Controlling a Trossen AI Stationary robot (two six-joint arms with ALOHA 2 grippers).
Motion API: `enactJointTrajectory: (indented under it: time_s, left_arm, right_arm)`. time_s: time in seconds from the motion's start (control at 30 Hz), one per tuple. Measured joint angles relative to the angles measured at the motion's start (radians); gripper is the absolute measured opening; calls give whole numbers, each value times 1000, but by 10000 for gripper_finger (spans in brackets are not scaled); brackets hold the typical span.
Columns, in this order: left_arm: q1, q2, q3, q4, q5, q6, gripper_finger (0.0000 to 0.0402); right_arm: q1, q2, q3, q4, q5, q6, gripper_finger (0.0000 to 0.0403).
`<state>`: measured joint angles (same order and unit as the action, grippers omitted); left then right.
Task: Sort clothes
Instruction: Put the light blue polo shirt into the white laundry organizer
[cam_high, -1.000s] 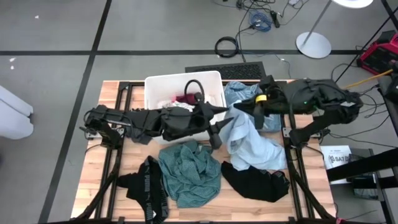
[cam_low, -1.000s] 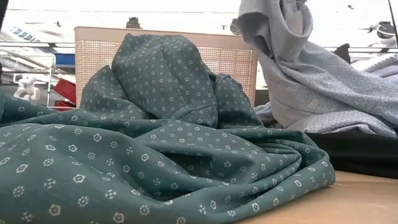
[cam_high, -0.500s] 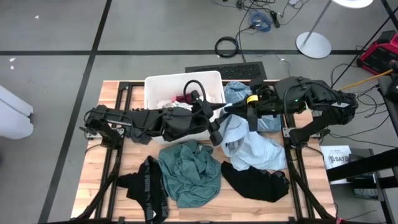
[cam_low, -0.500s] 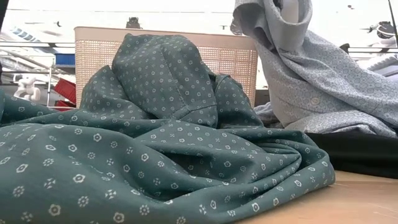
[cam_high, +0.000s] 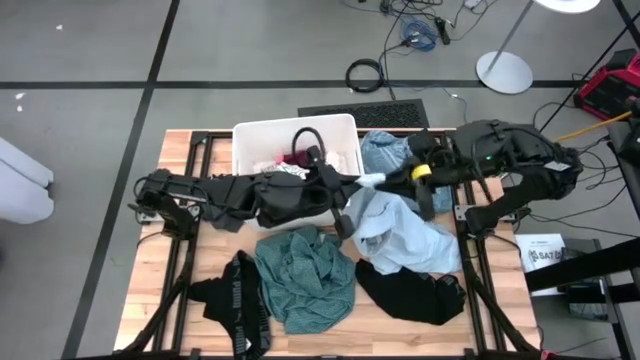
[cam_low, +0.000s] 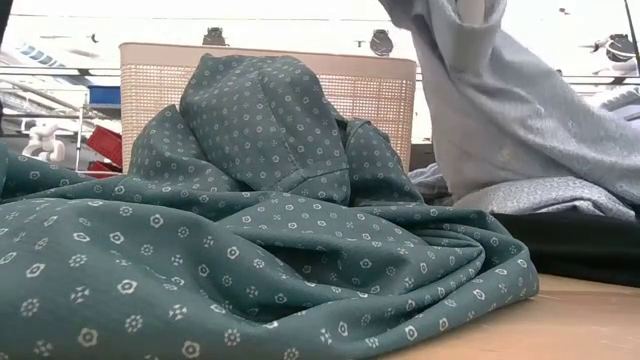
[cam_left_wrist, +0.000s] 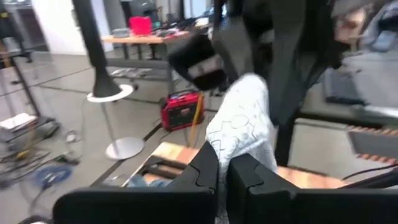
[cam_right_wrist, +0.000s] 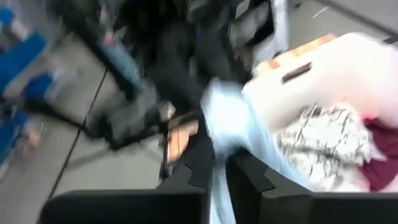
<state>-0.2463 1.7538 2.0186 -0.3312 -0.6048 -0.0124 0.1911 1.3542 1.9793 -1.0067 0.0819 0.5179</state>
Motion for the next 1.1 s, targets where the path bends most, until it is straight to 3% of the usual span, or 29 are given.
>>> enactJointTrajectory:
  time_s: [0.2,0.33,0.43,0.53,0.7,0.83,1.0,1.1]
  left_arm:
    - [-28,-2,62,-8,-15,-8,8]
    - [-32,-2,95,-4,-106,-8,8]
    - [-31,-2,117,-3,-130,-7,8]
    - [-20,-2,119,-2,-137,-8,8]
    - [-7,-2,119,-10,-165,-8,8]
    - [-4,-2,119,-13,-165,-9,8]
    - [0,-2,119,-25,-165,-11,8]
    - [5,-2,119,-28,-162,-11,8]
  right_arm:
    - [1,-65,0,-187,-38,-123,105]
    - [23,-125,0,-431,-12,-36,141]
    - [128,-174,-62,-573,105,93,147]
    - [260,-257,-248,-458,154,175,144]
    - [436,-361,-674,-96,243,227,140]
    - [456,-358,-981,193,279,212,140]
    - [413,-316,-1145,467,328,171,139]
    - [394,-289,-1153,480,425,130,139]
